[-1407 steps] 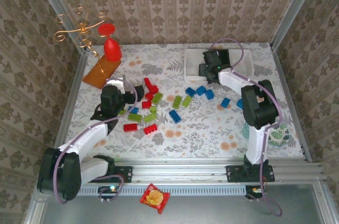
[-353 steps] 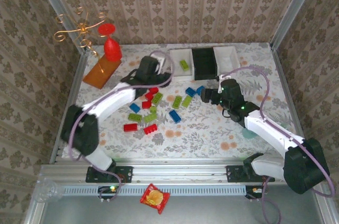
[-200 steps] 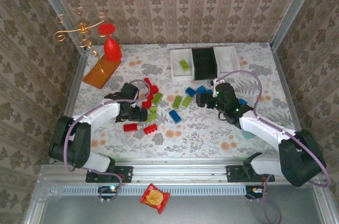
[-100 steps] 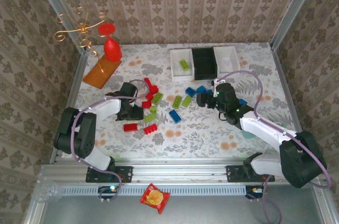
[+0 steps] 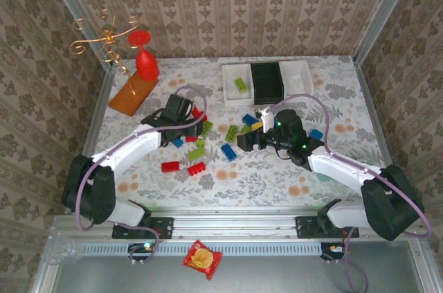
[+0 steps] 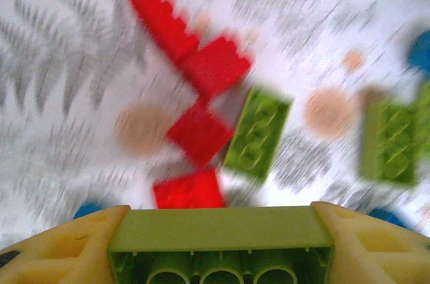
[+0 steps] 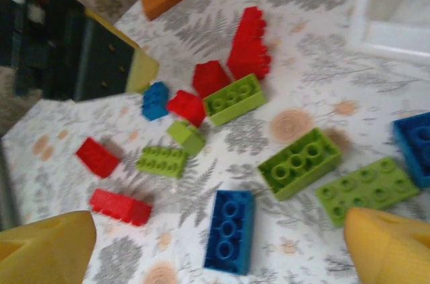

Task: Sort the legos into containers by color
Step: Place the lego in the container, then pick up the lego from the center of the table.

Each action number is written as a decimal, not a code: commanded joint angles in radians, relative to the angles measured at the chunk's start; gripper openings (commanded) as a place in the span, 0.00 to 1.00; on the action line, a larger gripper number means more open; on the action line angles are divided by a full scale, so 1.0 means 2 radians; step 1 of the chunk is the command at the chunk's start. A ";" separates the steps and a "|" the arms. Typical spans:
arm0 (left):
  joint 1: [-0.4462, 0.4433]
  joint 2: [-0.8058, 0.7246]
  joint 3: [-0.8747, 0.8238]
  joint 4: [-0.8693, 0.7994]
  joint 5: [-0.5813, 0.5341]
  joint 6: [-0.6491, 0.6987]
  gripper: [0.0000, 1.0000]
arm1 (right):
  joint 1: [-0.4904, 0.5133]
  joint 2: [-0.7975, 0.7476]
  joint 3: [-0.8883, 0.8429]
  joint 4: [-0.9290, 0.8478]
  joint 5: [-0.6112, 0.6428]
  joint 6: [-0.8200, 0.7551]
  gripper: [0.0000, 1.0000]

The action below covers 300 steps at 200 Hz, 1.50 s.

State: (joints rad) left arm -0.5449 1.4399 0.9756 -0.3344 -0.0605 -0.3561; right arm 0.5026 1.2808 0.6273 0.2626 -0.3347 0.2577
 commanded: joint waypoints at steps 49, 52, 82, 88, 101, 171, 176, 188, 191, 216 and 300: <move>-0.046 0.215 0.226 0.084 -0.001 0.041 0.57 | -0.025 -0.075 -0.048 -0.018 0.203 0.023 0.99; -0.046 0.227 0.238 0.084 0.000 0.043 0.57 | -0.025 -0.076 -0.048 -0.018 0.204 0.023 0.99; -0.046 0.328 0.365 0.057 -0.003 0.067 0.58 | -0.025 -0.078 -0.048 -0.022 0.204 0.025 0.99; -0.046 0.345 0.389 0.047 -0.006 0.070 0.59 | -0.025 -0.077 -0.047 -0.023 0.203 0.025 0.99; -0.046 0.374 0.435 0.025 -0.012 0.079 0.63 | -0.025 -0.076 -0.047 -0.024 0.203 0.026 0.99; -0.047 0.286 0.385 0.000 -0.023 0.095 0.88 | -0.025 -0.081 -0.045 -0.032 0.199 0.022 0.99; -0.048 0.260 0.348 0.003 -0.021 0.095 0.88 | -0.024 -0.084 -0.045 -0.034 0.198 0.019 0.99; -0.051 0.192 0.257 0.005 -0.007 0.088 0.87 | -0.024 -0.091 -0.047 -0.037 0.200 0.016 0.99; -0.051 0.175 0.235 0.004 -0.003 0.084 0.87 | -0.024 -0.094 -0.048 -0.037 0.200 0.015 0.99; -0.051 0.062 0.081 -0.032 0.013 0.047 0.82 | -0.024 -0.102 -0.057 -0.025 0.209 0.013 0.99; -0.048 0.033 -0.018 -0.076 0.009 -0.062 0.80 | -0.023 -0.067 -0.048 -0.025 0.207 0.023 0.99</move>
State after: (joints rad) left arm -0.6411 1.4887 0.9573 -0.4965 -0.0246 -0.3878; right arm 0.4496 1.1427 0.5282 0.2054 0.0536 0.2920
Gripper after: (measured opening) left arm 0.808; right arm 0.990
